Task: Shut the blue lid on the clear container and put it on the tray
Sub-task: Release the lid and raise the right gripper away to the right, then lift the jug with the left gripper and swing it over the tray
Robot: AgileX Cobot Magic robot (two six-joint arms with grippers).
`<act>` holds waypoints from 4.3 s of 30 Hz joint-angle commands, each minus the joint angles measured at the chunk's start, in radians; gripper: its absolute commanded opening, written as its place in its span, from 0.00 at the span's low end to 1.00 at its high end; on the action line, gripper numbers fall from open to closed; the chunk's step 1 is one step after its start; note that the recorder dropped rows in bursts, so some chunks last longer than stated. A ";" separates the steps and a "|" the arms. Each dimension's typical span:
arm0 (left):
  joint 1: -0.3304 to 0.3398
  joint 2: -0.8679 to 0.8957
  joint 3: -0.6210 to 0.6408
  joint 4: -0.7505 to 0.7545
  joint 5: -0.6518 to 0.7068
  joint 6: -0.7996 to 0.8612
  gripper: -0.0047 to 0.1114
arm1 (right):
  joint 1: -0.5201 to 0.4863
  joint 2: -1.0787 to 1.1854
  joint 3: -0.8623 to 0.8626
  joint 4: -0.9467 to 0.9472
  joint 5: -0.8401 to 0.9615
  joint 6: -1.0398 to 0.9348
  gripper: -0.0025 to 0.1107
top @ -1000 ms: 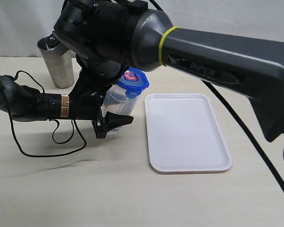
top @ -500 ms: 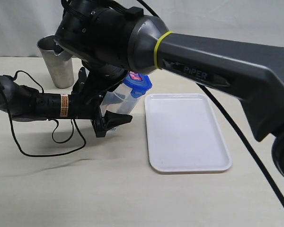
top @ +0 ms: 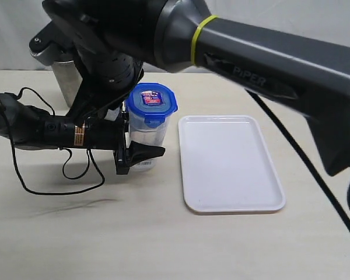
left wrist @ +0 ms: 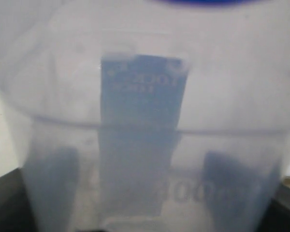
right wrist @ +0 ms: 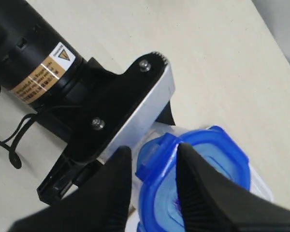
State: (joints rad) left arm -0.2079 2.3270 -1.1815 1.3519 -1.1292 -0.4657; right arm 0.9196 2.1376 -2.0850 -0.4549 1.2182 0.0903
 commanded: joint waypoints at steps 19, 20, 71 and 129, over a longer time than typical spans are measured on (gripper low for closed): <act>-0.002 -0.013 0.001 0.004 -0.035 0.004 0.04 | -0.010 -0.453 0.340 0.065 -0.459 -0.040 0.06; -0.002 -0.013 0.001 0.004 -0.035 0.004 0.04 | -0.018 -0.484 0.386 0.065 -0.500 -0.024 0.06; -0.002 -0.013 0.001 -0.002 -0.092 -0.003 0.04 | -0.097 -2.138 1.772 0.133 -1.262 0.079 0.06; -0.288 -0.076 -0.203 -0.239 0.619 0.547 0.04 | -0.097 -2.138 1.863 0.133 -1.266 0.079 0.06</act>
State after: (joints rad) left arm -0.4829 2.2645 -1.3536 1.1361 -0.5476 0.0535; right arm 0.8284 0.0035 -0.2268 -0.3257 -0.0445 0.1663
